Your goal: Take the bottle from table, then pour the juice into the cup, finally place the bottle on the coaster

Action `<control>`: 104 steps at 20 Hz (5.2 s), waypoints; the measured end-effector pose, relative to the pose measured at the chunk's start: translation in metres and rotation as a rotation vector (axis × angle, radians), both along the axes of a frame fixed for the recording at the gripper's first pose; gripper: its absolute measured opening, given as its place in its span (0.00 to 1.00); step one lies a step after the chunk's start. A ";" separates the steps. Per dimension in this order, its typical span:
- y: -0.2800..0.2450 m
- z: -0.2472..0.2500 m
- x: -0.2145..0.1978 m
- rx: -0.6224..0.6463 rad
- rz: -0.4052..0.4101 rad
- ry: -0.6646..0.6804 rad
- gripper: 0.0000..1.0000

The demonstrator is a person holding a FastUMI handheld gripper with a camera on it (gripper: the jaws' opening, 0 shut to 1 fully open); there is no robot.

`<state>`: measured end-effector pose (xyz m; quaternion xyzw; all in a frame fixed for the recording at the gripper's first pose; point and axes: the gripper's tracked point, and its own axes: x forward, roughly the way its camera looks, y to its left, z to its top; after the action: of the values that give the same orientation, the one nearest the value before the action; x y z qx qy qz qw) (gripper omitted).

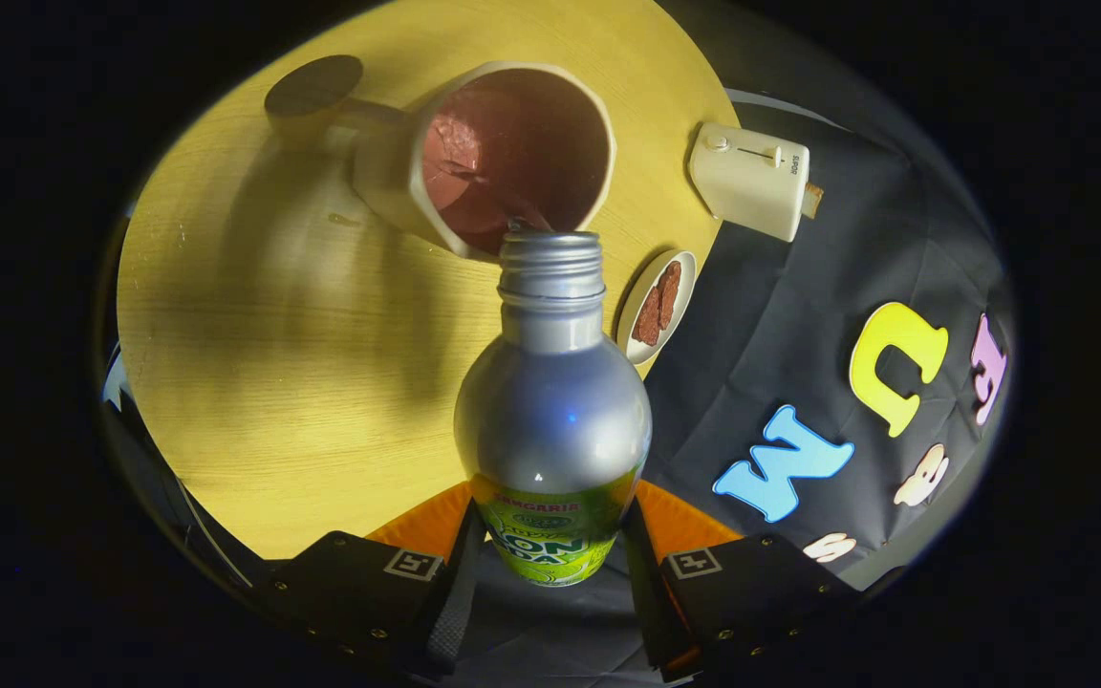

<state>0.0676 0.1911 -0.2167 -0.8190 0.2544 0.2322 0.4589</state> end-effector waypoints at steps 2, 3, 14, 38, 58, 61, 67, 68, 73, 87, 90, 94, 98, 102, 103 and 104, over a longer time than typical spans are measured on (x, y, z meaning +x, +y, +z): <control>-0.002 0.001 -0.002 -0.017 0.000 0.006 0.70; -0.002 0.003 -0.002 -0.023 0.004 0.006 0.70; -0.003 0.010 0.004 -0.108 0.006 0.004 0.70; 0.012 0.036 0.010 -0.314 0.039 0.004 0.70; 0.014 0.033 0.005 -0.315 0.038 0.009 0.70; 0.012 0.028 0.005 -0.279 0.030 0.018 0.70; 0.010 0.012 0.003 -0.184 0.013 0.051 0.70; 0.008 0.010 0.002 -0.168 0.006 0.057 0.70; 0.000 -0.008 -0.002 -0.054 -0.038 0.098 0.70; -0.014 -0.050 -0.009 0.392 -0.248 0.241 0.71; -0.011 -0.053 -0.008 0.506 -0.310 0.278 0.71; -0.018 -0.056 -0.001 0.643 -0.403 0.312 0.71; -0.022 -0.054 0.014 0.802 -0.524 0.346 0.71; -0.027 -0.048 0.036 0.944 -0.598 0.326 0.71; -0.028 -0.048 0.041 0.977 -0.613 0.318 0.71; -0.030 -0.048 0.045 1.001 -0.630 0.317 0.71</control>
<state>0.1126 0.1607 -0.2651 -0.3448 0.4095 0.2956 0.7912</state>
